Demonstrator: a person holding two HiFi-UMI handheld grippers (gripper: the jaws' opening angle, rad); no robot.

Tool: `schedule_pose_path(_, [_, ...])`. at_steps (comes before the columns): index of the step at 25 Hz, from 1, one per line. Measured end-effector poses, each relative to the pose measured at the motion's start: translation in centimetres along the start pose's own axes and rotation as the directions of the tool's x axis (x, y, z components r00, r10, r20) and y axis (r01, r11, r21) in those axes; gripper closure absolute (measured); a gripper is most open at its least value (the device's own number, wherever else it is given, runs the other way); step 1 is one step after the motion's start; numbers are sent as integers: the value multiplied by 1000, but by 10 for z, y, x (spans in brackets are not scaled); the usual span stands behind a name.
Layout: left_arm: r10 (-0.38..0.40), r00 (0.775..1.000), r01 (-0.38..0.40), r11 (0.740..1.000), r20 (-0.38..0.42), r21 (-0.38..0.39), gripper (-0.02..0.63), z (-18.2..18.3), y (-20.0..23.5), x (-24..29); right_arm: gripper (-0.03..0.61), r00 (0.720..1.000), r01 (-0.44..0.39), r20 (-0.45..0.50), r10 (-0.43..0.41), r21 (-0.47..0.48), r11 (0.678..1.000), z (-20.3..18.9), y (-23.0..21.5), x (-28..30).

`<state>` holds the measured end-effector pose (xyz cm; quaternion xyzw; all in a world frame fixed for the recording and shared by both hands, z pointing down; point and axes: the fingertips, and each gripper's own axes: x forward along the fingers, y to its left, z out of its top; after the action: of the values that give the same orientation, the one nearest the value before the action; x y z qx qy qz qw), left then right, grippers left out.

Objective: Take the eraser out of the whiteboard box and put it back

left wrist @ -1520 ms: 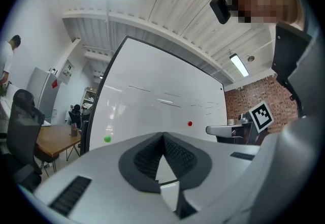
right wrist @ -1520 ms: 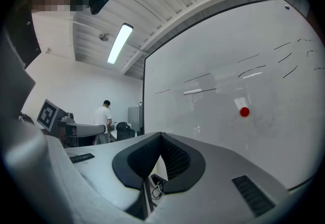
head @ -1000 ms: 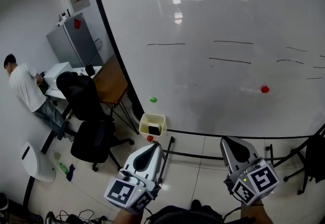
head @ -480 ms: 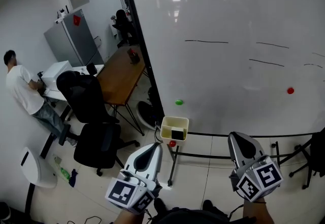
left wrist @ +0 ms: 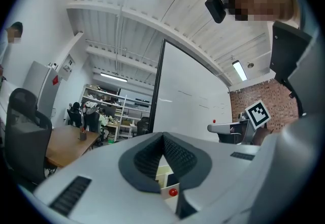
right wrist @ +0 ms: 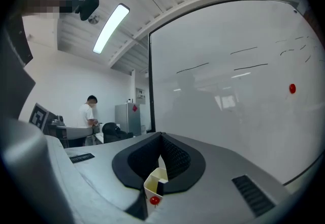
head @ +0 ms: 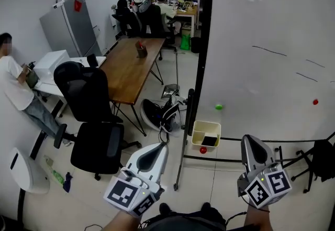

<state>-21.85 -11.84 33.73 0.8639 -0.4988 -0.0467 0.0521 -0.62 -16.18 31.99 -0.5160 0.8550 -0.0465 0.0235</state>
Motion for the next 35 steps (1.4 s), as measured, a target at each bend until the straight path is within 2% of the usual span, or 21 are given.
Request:
schedule_pose_path(6, [10,1000,-10,999,-8,-43,588,3,14,4,560,1000,-14,-9,14,-7,1000,6,12,13])
schedule_pose_path(10, [11,1000,-11,1000,3,17,588,11,4,14,560,1000,-27,7,27,-7,1000,15,4,17])
schedule_pose_path(17, [26,999,-26,999,20,31,588,15,3,30,560,998,-57,19,58,-21,998,23,-1,27])
schedule_pose_path(20, [56,998,-57,998,26,34,588,15,11,38,559,997,-72,17,72,-18,997,23,0,34])
schedule_pose_path(25, [96,995,-97,995,27,36,586,10,27,51,558,997,-71,-22,71,-28,997,9,1,52])
schedule_pose_path(27, [94,995,-95,995,14,37,586,5,32,60,497,996,-81,-46,79,-42,996,3,0,61])
schedule_pose_path(31, [79,996,-77,996,-39,43,586,-16,42,80,494,994,-71,-84,68,-33,997,-15,-11,79])
schedule_pose_path(35, [97,992,-94,995,-75,41,584,-35,54,94,471,988,-69,-140,67,-12,998,-40,-17,97])
